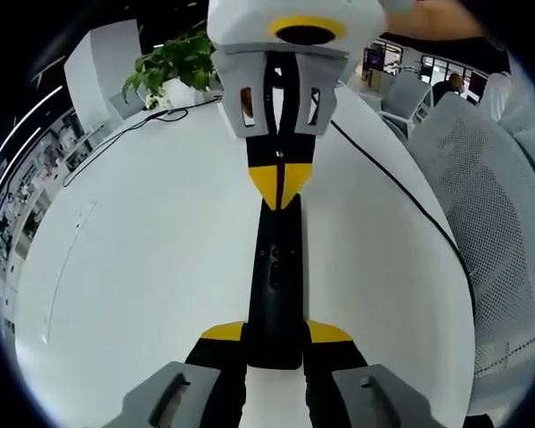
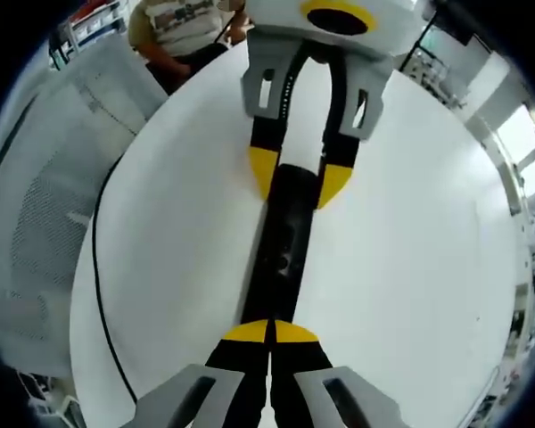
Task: Press the specified remote control buttons in sequence, fully releasing each button before pressing the next.
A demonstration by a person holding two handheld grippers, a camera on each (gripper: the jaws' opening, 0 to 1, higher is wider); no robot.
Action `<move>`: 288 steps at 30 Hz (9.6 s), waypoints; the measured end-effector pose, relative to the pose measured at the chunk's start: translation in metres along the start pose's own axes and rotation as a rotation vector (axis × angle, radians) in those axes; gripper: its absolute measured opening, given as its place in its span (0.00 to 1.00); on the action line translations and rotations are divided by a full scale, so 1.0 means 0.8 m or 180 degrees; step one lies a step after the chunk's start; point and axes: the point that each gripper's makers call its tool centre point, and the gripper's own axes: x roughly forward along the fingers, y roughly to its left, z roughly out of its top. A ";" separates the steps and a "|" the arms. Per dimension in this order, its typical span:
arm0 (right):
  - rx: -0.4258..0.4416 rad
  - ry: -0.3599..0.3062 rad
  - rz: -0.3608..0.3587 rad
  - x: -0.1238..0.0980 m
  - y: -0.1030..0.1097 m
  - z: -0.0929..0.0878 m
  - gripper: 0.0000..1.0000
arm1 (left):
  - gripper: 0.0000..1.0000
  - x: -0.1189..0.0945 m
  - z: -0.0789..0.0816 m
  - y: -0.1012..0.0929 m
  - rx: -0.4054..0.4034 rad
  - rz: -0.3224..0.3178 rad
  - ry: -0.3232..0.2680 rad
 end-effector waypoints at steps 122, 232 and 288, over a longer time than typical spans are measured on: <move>0.0110 -0.0276 -0.0151 0.000 -0.007 0.027 0.00 | 0.23 -0.001 0.001 0.003 0.0081 0.0070 0.0034; 0.0403 -0.0457 0.0121 0.001 -0.029 0.046 0.00 | 0.23 -0.001 0.002 0.001 0.0100 0.0046 -0.0023; 0.0199 -0.0228 0.0239 0.013 -0.023 0.050 0.00 | 0.23 0.000 0.000 0.001 0.0091 0.0040 -0.0066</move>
